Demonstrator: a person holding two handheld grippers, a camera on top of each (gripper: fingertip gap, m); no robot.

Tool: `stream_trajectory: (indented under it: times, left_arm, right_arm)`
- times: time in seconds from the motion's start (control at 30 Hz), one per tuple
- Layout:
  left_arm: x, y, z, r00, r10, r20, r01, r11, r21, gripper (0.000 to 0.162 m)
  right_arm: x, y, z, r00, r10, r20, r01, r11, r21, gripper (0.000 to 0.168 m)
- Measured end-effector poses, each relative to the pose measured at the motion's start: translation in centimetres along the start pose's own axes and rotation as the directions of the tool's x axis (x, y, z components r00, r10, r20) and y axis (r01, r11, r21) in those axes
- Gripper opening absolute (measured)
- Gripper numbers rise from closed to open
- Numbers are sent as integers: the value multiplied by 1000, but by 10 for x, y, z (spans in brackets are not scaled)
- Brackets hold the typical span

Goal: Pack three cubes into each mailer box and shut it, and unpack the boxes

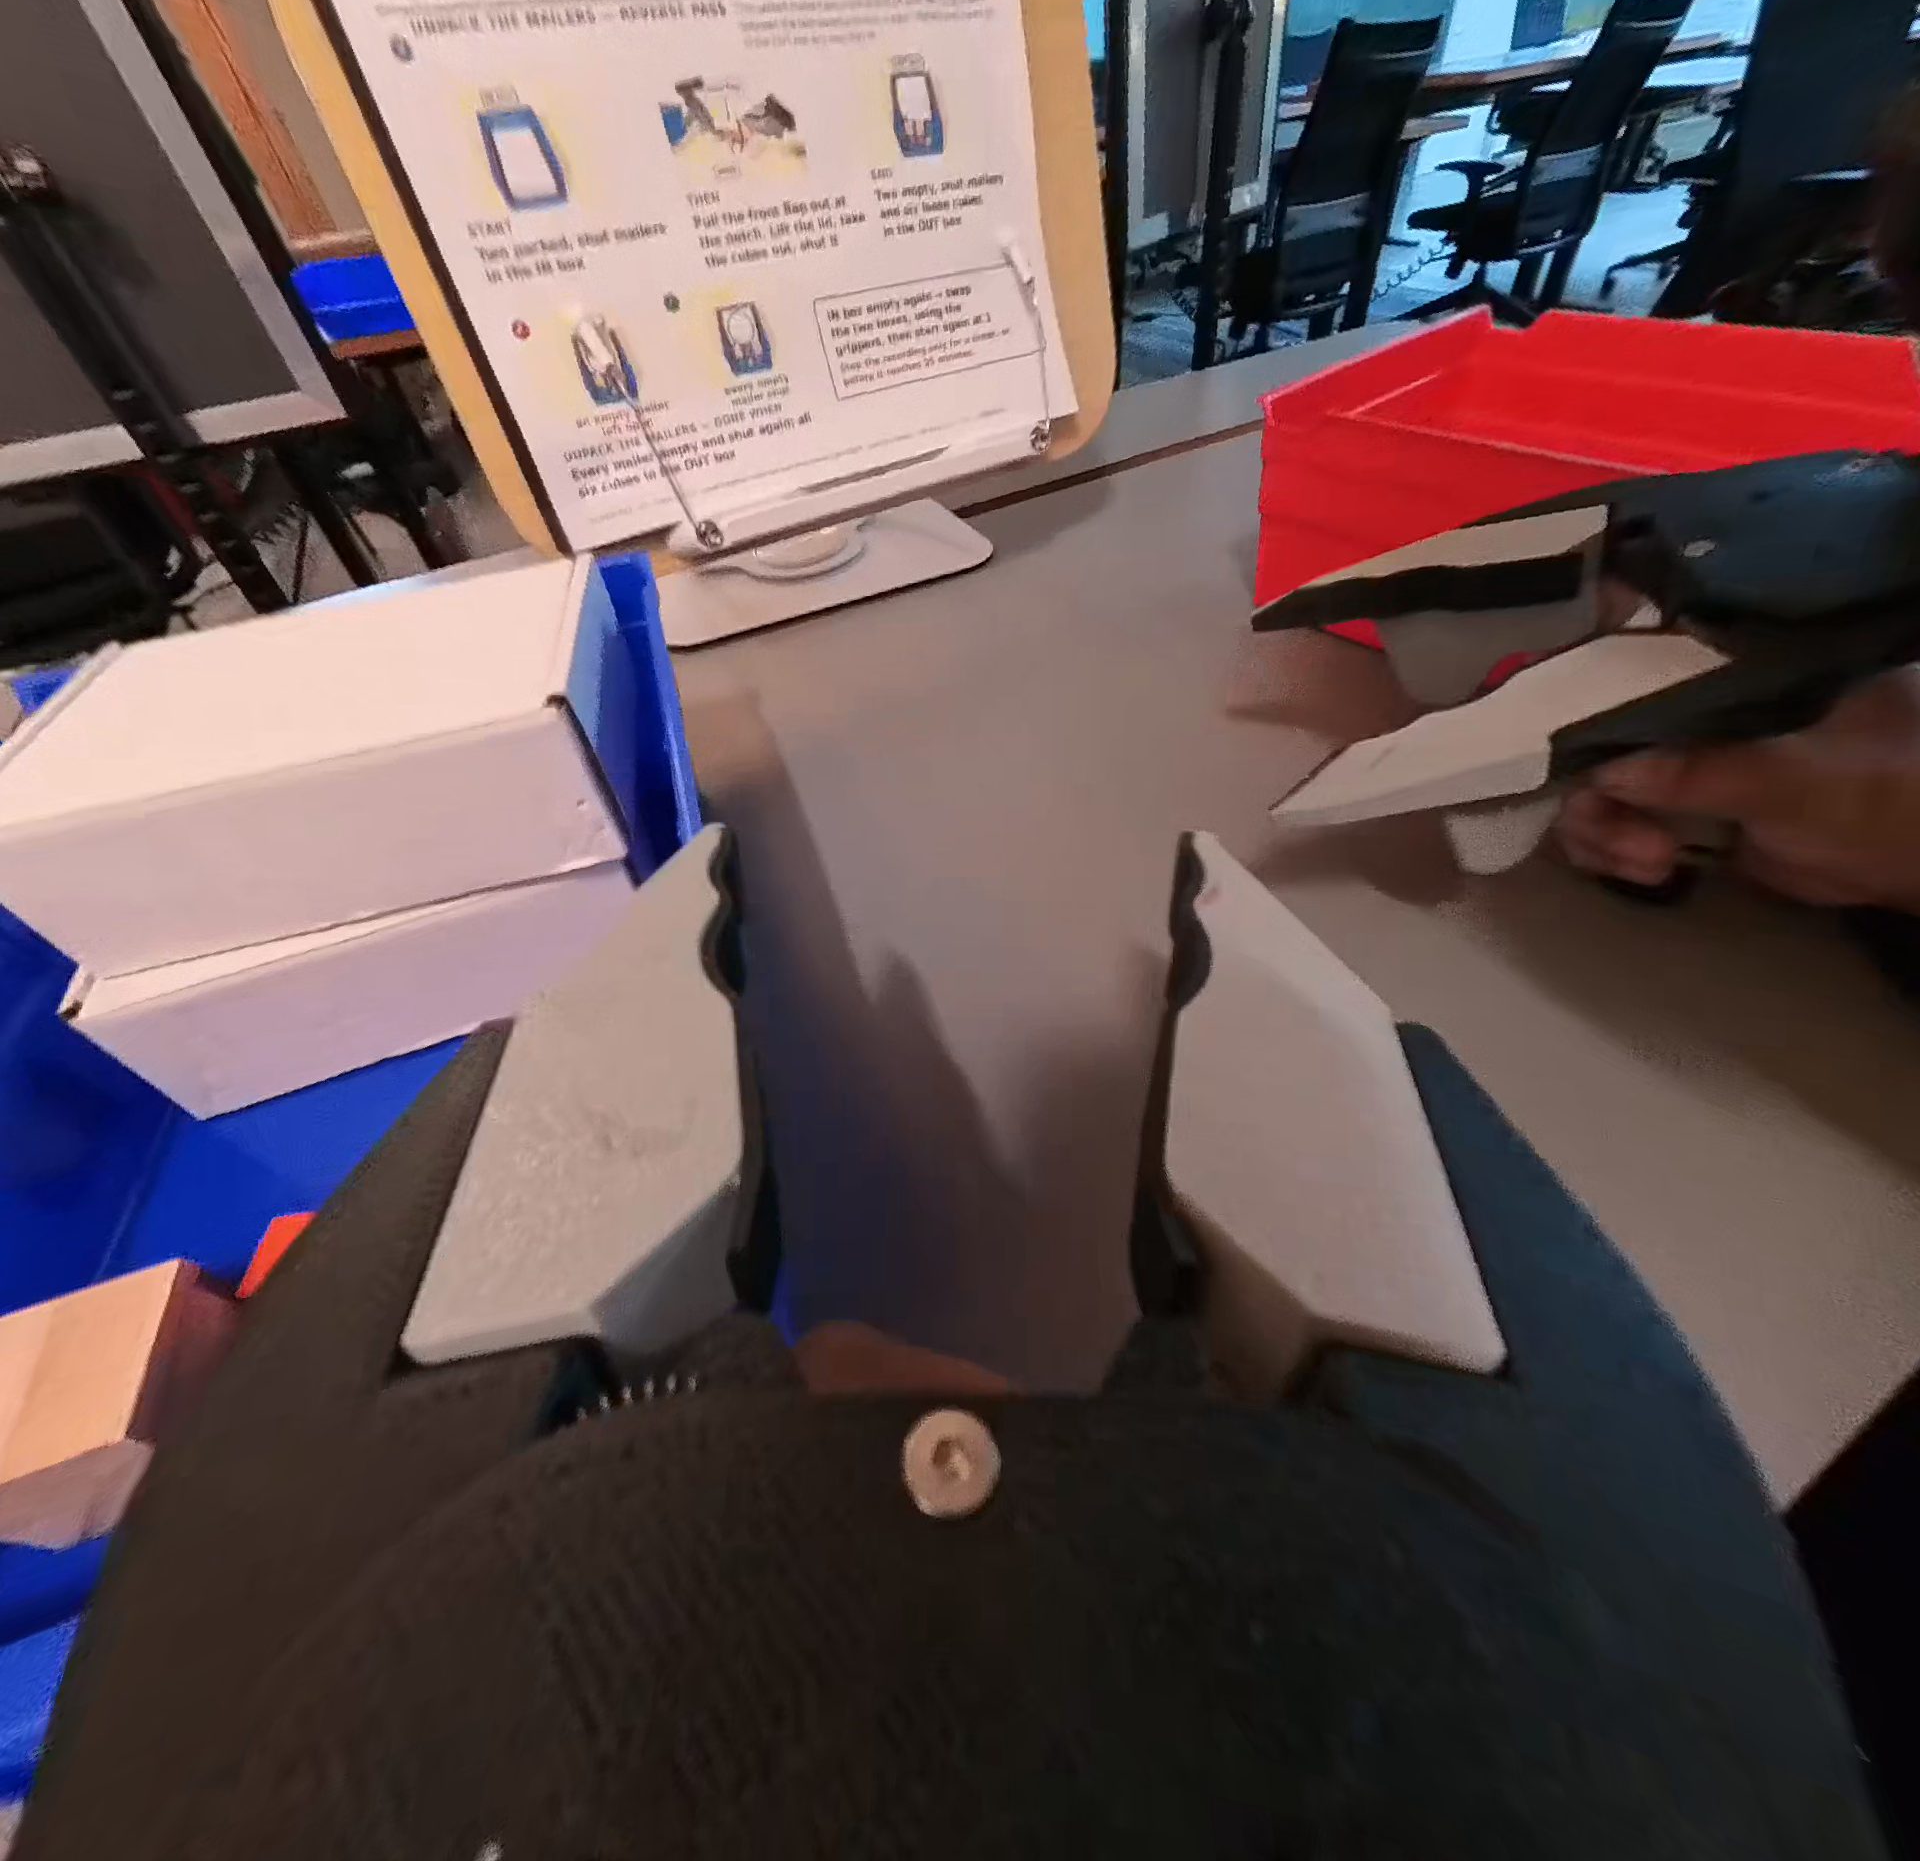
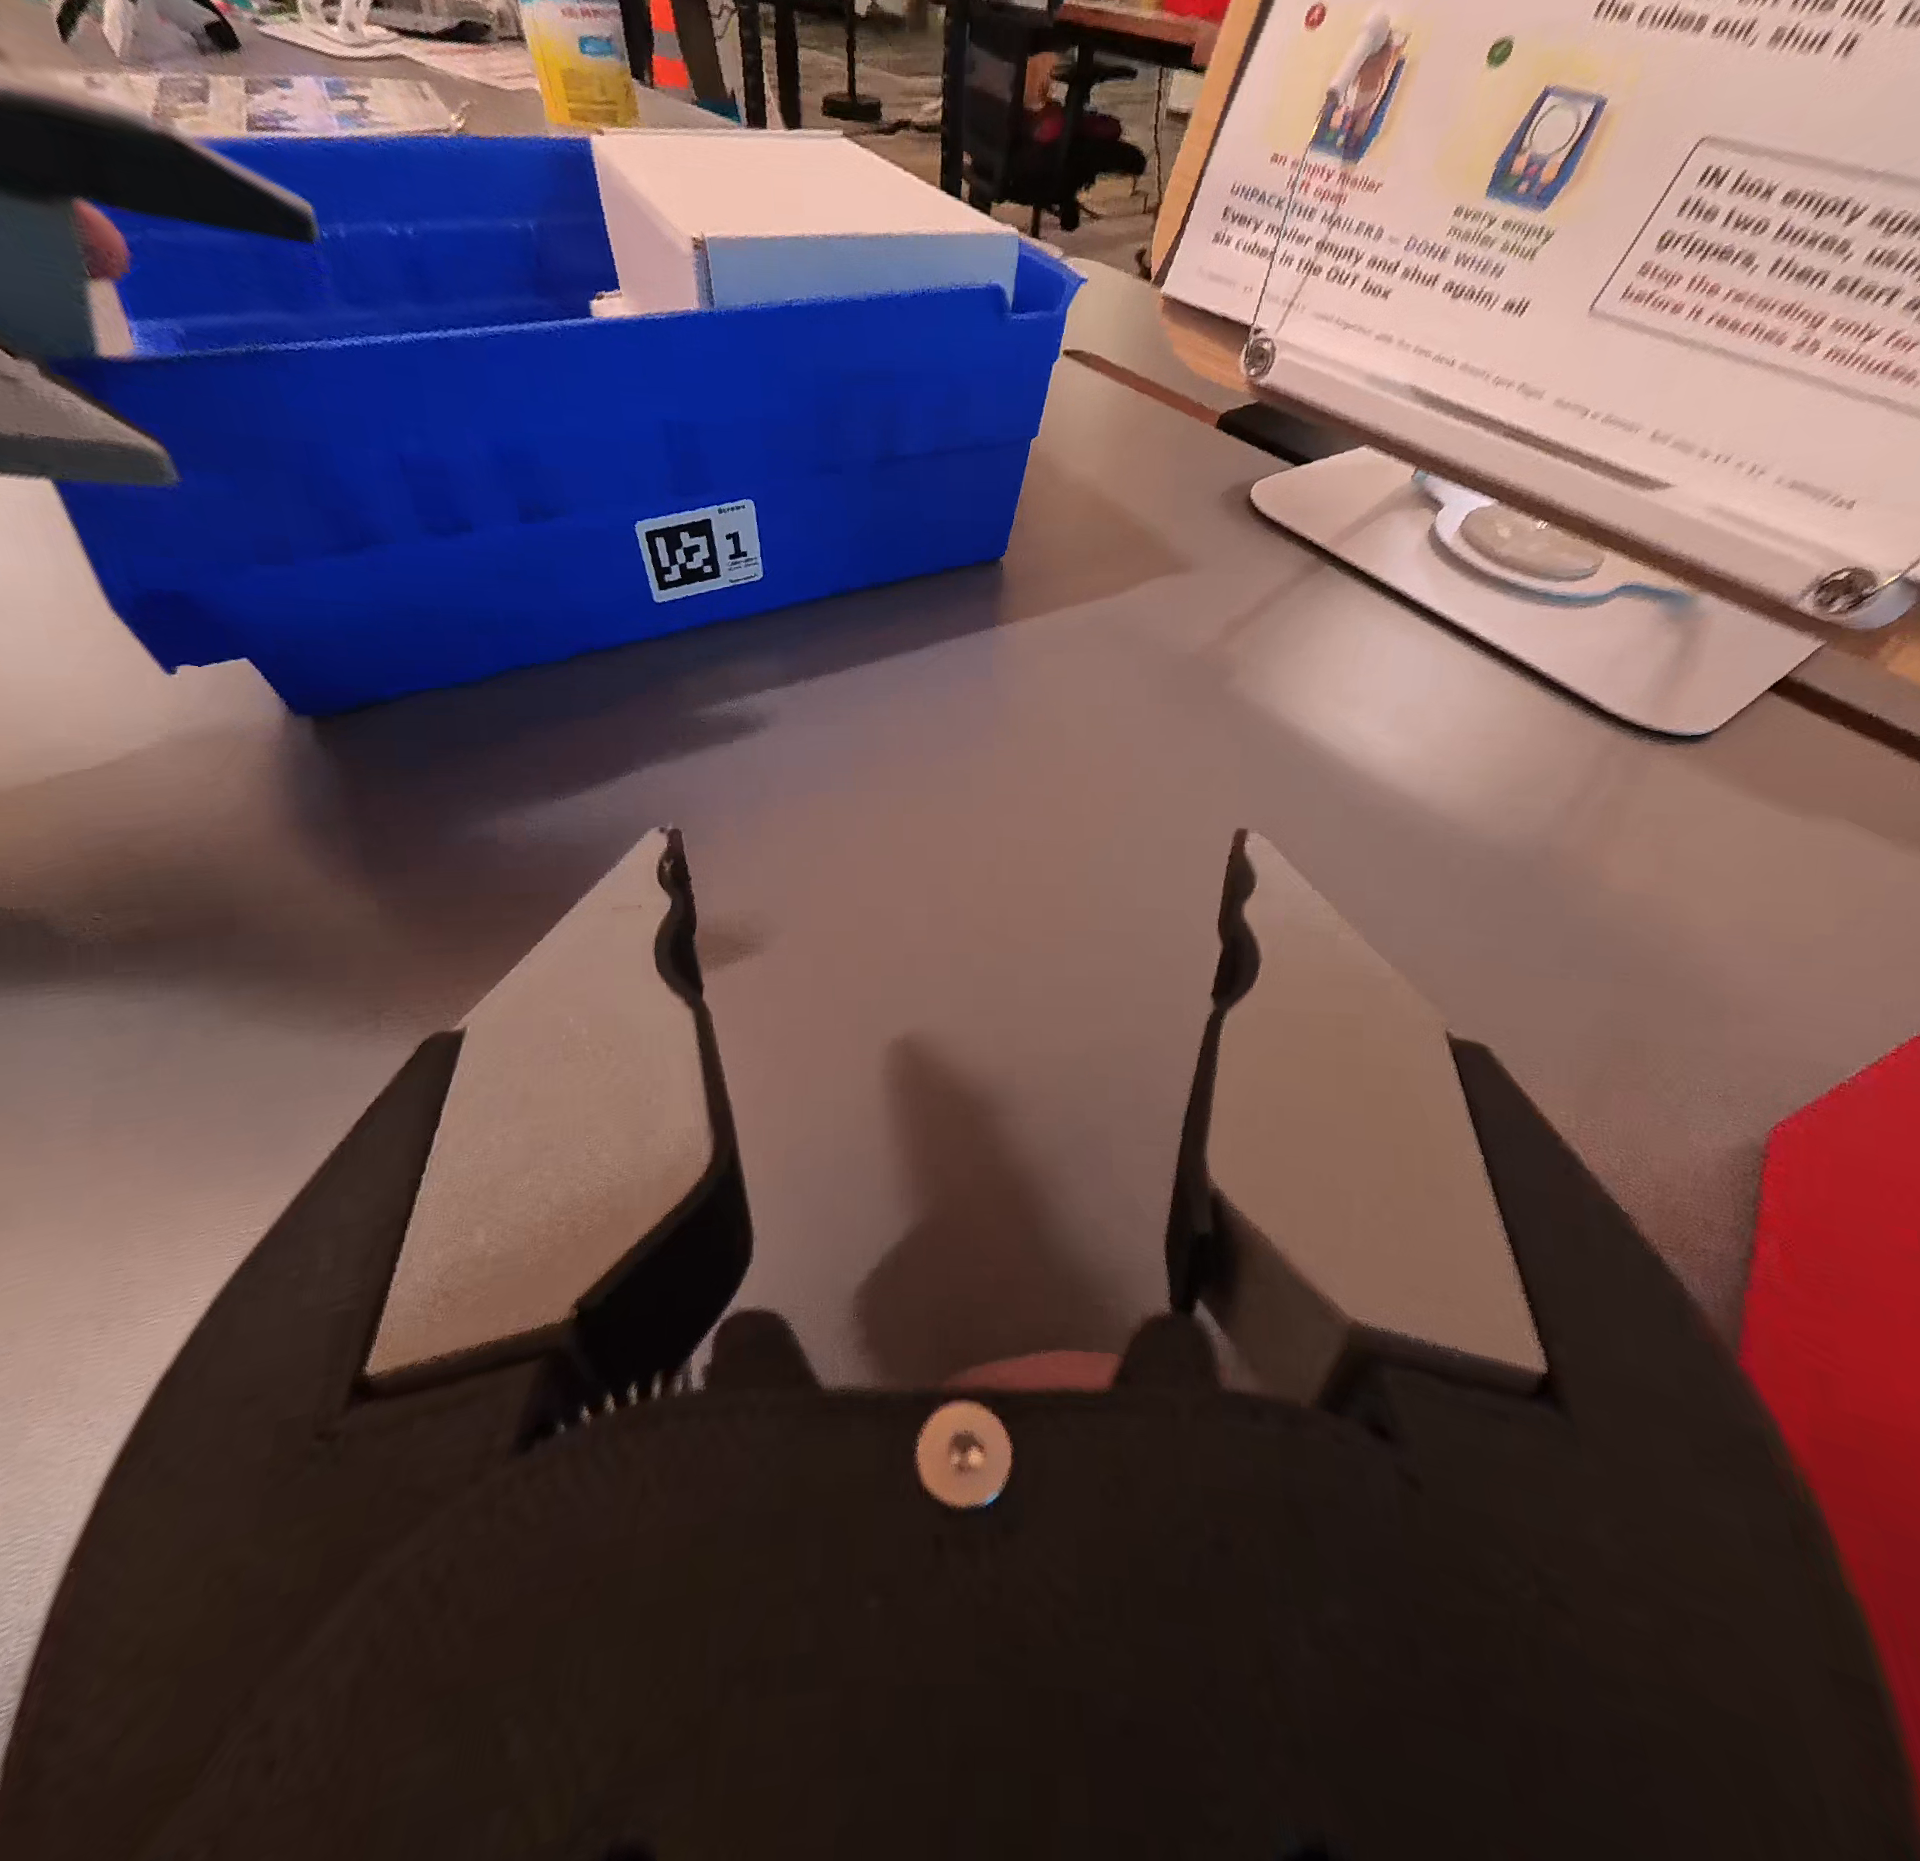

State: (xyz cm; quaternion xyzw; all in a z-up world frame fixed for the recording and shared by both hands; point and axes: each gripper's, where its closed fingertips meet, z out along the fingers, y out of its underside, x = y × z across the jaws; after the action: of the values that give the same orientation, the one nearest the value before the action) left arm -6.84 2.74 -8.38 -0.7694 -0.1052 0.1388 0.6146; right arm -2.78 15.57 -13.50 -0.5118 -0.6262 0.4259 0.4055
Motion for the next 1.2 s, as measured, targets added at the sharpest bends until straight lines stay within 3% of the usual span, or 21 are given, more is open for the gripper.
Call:
stream_trajectory:
  times: [0.07, 0.17, 0.23, 0.4, 0.67, 0.83, 0.9, 1.03, 1.2]
  left_arm:
    - [3, -6, -1, 999, 41, 13, -41, 999, -5, 83]
    - [7, -21, -10, 984, 177, 9, -177, 984, 13, 67]
    - [-2, -28, -16, 980, 197, 28, -196, 980, -25, 71]
    - [-7, -44, -28, 994, 99, 55, -100, 995, 23, 74]
    - [5, -41, -35, 997, 62, 51, -63, 998, 17, 72]
    - [5, -37, -33, 992, 106, 67, -106, 994, 10, 71]
    - [7, -34, -29, 995, 87, 42, -88, 996, 21, 70]
    - [37, -21, -25, 991, -3, -137, 7, 999, 35, 64]
    - [28, -27, -12, 987, -60, -147, 66, 997, 38, 68]
  right_arm:
    - [1, -1, 0, 1000, -27, -10, 27, 1000, 10, 98]
    - [7, 1, 1, 998, -37, -48, 38, 999, 4, 99]
    - [8, 0, 0, 998, -42, -55, 42, 999, 10, 100]
    - [11, -1, -1, 994, -77, -81, 79, 997, 21, 99]
    - [29, -4, -5, 993, 8, -121, 0, 998, 59, 96]
    - [20, -2, -1, 995, -18, -101, 21, 999, 36, 95]
    - [18, -1, 1, 993, -39, -108, 42, 999, 23, 96]
    - [16, -2, -1, 993, -48, -111, 52, 998, 29, 97]
    - [13, 5, 6, 998, -21, -57, 20, 1000, -24, 99]
